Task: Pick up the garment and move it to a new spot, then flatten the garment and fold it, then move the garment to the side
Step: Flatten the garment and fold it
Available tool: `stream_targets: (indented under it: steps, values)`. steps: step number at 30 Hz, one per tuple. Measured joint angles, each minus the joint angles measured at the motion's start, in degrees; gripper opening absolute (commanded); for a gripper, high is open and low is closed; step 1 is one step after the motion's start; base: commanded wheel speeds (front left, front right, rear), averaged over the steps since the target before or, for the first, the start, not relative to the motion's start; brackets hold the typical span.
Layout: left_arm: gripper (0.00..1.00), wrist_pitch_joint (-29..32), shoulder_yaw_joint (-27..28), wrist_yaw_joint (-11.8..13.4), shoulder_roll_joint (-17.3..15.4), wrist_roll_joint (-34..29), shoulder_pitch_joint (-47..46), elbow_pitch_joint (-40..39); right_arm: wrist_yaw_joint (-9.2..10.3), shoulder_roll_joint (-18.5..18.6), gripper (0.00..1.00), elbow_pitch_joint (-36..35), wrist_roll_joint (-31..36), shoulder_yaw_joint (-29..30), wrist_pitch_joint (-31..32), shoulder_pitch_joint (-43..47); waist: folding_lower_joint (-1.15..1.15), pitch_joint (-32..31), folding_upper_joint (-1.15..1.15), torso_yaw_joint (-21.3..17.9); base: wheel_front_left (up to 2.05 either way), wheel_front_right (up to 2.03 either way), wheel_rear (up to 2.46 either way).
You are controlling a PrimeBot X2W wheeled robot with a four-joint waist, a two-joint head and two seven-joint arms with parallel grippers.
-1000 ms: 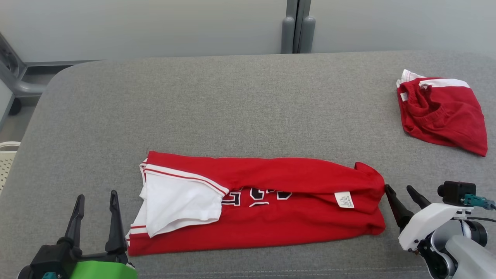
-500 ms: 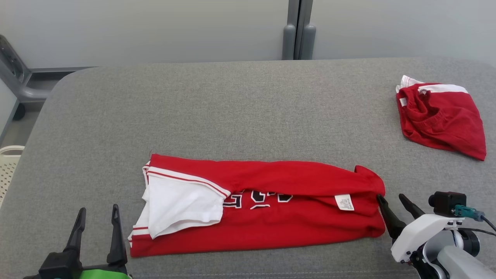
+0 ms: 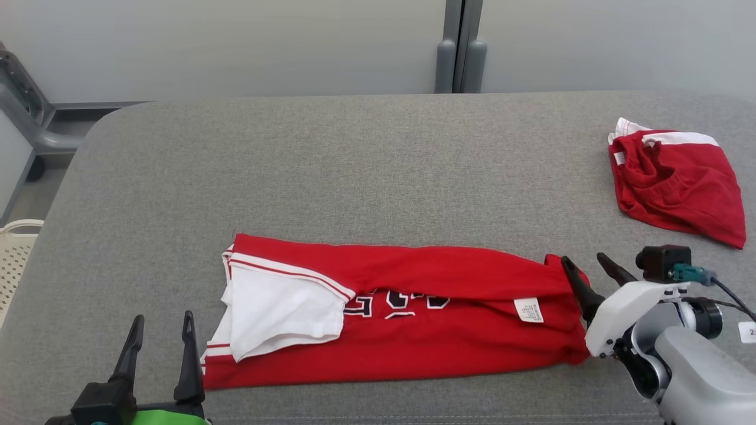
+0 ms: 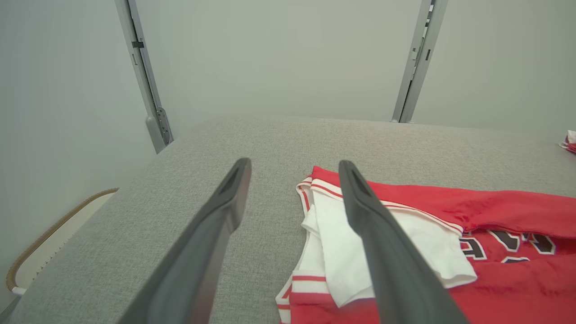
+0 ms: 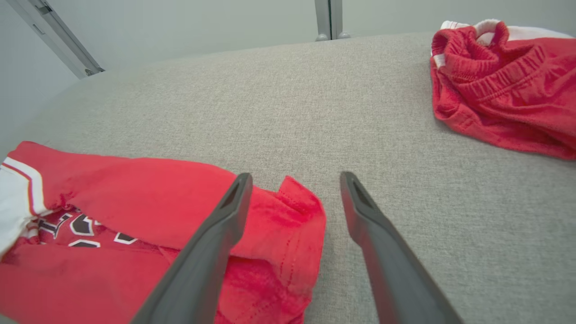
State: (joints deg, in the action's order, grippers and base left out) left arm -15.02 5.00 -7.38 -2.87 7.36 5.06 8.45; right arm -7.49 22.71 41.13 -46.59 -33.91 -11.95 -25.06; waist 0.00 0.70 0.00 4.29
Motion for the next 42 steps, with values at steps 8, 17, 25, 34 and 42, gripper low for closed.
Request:
stream_targets:
  steps: [8,17,25,34,42]
  values:
    - [1.0,0.0,-1.18,0.01,0.0,0.34,-0.19,-0.07,0.0,-0.73,1.0,6.71,0.48,-5.03,10.28,-7.2,0.0,0.27,0.0,1.59,0.0,0.0,0.0]
    - [1.0,0.0,-1.68,0.0,0.0,1.1,-0.74,-0.16,0.0,-0.33,0.98,12.24,-1.47,-9.1,15.52,-12.39,0.0,1.63,0.0,3.64,0.0,0.0,0.0]
    - [1.0,0.0,-1.91,0.15,0.0,1.65,-1.51,-0.25,-0.01,-0.56,0.13,14.57,-3.85,-12.62,18.11,-13.99,0.0,2.9,0.0,4.93,0.0,0.0,0.0]
    - [1.0,0.0,-1.72,0.4,-0.01,2.07,-1.54,-0.15,-0.01,-0.2,0.0,15.96,-4.78,-14.52,13.38,-15.68,0.0,2.95,0.0,4.87,0.0,0.0,0.0]
    - [1.0,0.0,-1.97,0.58,0.0,2.31,-1.66,-0.19,-0.01,-0.4,0.0,19.34,-6.44,-12.63,3.86,-17.66,0.0,3.41,0.0,3.92,0.0,0.0,0.0]
